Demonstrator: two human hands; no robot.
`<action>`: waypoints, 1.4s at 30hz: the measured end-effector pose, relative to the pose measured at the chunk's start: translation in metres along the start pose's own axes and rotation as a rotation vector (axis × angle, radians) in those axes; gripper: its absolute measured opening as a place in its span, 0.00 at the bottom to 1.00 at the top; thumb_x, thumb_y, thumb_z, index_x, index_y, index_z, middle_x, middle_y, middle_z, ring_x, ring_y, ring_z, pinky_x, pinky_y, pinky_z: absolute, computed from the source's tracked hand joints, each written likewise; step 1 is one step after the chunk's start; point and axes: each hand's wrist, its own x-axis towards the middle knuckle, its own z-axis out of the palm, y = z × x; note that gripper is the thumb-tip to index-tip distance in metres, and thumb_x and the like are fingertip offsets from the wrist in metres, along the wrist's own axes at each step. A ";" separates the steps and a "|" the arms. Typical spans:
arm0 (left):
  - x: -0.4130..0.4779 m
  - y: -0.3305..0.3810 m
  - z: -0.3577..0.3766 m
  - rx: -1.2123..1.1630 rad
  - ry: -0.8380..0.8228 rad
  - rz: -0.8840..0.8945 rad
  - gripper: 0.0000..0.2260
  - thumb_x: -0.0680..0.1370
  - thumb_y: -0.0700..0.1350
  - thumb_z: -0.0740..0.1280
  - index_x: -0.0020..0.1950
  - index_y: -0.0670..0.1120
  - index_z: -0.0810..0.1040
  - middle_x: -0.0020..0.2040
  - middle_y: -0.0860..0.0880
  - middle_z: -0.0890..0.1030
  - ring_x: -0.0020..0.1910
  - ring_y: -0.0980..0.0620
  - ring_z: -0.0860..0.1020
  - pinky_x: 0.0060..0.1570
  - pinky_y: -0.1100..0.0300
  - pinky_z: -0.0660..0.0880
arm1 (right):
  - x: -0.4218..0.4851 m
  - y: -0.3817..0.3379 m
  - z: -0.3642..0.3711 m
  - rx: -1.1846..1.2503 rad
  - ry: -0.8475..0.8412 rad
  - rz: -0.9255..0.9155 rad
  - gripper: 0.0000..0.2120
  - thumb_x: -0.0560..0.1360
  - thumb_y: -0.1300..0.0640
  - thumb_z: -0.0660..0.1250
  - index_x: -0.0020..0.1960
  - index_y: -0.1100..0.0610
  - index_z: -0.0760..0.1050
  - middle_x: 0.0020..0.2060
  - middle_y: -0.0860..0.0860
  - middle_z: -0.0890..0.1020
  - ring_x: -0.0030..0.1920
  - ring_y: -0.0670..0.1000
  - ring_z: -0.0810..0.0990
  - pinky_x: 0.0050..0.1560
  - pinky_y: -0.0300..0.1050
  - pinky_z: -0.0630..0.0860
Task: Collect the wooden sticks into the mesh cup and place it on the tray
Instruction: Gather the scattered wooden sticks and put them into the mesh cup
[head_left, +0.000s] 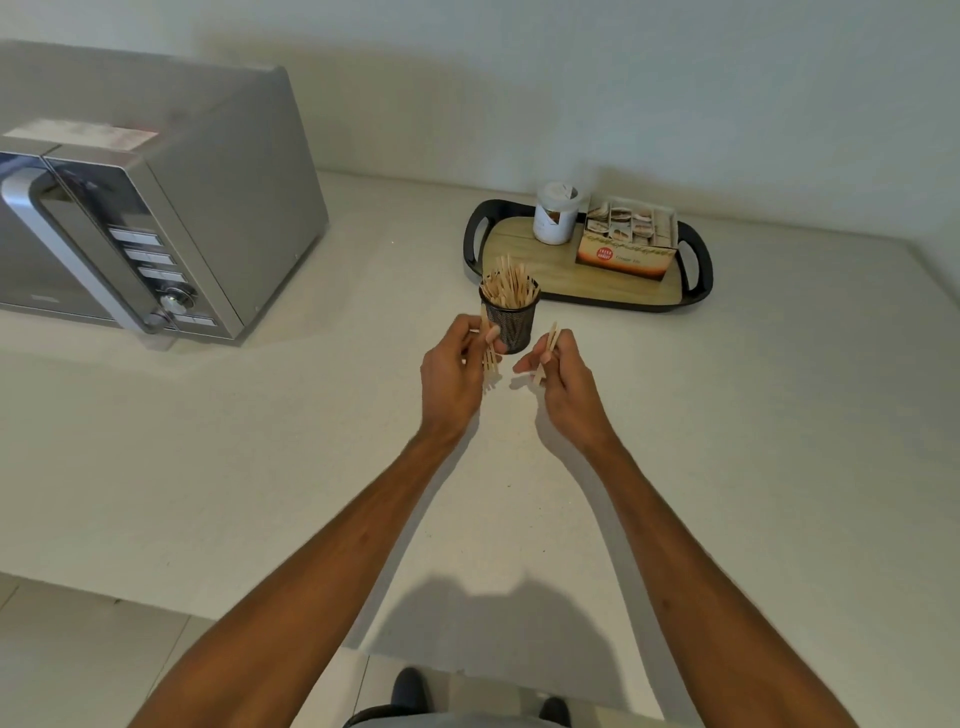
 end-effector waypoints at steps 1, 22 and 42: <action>0.006 0.008 0.000 -0.023 0.029 0.023 0.08 0.88 0.50 0.66 0.57 0.46 0.81 0.47 0.53 0.88 0.48 0.52 0.87 0.48 0.55 0.86 | 0.007 -0.005 -0.004 0.043 0.019 -0.002 0.10 0.90 0.58 0.52 0.61 0.61 0.70 0.53 0.54 0.86 0.56 0.53 0.86 0.61 0.56 0.83; 0.130 0.063 0.025 -0.210 0.105 0.066 0.10 0.84 0.48 0.73 0.58 0.42 0.89 0.51 0.49 0.90 0.53 0.51 0.86 0.59 0.46 0.82 | 0.143 -0.060 -0.045 0.067 0.272 -0.022 0.06 0.82 0.64 0.70 0.57 0.61 0.85 0.49 0.54 0.88 0.51 0.53 0.87 0.59 0.58 0.85; 0.129 0.011 0.032 -0.029 -0.009 0.104 0.11 0.90 0.48 0.61 0.60 0.46 0.82 0.49 0.50 0.86 0.51 0.49 0.84 0.53 0.51 0.82 | 0.146 -0.056 -0.028 -0.310 0.046 -0.034 0.05 0.79 0.63 0.74 0.52 0.57 0.89 0.47 0.51 0.89 0.48 0.50 0.87 0.54 0.52 0.84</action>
